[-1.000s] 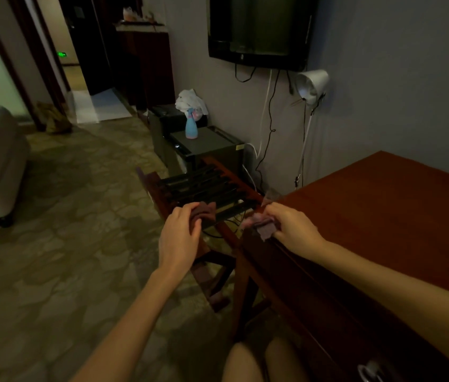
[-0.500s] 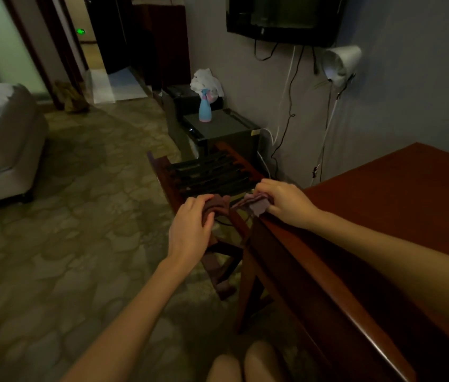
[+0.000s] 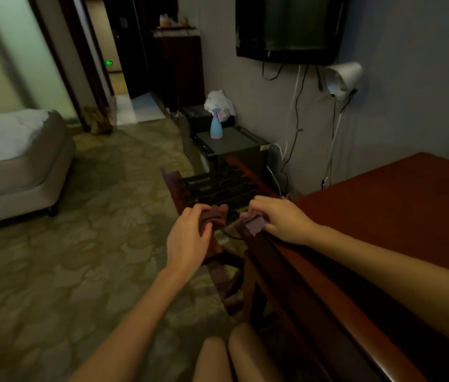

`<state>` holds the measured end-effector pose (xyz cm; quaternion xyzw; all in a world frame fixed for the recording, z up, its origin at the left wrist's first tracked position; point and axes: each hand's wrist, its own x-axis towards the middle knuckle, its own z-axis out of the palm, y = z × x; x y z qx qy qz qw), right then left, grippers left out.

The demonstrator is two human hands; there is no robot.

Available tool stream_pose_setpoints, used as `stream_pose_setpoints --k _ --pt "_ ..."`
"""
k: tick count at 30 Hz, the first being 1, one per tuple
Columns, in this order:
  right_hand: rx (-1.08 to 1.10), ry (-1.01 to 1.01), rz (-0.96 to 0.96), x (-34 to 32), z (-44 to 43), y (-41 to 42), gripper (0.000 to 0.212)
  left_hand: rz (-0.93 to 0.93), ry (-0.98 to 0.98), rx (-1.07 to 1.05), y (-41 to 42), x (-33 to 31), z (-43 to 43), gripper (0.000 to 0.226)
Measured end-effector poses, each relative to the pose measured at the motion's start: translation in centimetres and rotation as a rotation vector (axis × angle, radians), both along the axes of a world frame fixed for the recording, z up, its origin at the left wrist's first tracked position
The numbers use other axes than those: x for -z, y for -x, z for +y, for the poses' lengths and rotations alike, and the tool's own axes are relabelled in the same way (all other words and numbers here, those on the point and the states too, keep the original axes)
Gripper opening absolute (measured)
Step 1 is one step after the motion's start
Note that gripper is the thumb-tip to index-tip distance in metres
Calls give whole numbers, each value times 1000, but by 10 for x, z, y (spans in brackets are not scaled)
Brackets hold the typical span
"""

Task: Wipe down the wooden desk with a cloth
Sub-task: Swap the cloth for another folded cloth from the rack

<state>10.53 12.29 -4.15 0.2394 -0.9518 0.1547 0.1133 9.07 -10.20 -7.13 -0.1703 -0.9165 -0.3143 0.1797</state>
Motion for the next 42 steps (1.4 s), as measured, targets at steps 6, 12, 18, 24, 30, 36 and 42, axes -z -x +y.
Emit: stream_pose_setpoints --k 6,12,18,24,30,36,42 --pt "275 59 -43 -11 42 -4 10 74 -89 -52 -32 -3 -9 28" --pt "247 73 -103 -13 43 -73 21 84 -131 -37 -34 -12 -1 28" --pt "37 9 -25 -7 2 -39 14 88 -119 50 -13 -30 41 28" --pt "190 52 -62 -10 40 6 10 43 -117 24 1 -27 48 28" --pt "307 52 -117 -15 68 -52 34 4 -140 62 10 -19 52 27" --pt "80 23 -61 -6 18 -34 6 8 -139 85 21 -20 48 27" --pt "386 49 -61 -12 54 -2 13 38 -130 58 9 -20 24 28"
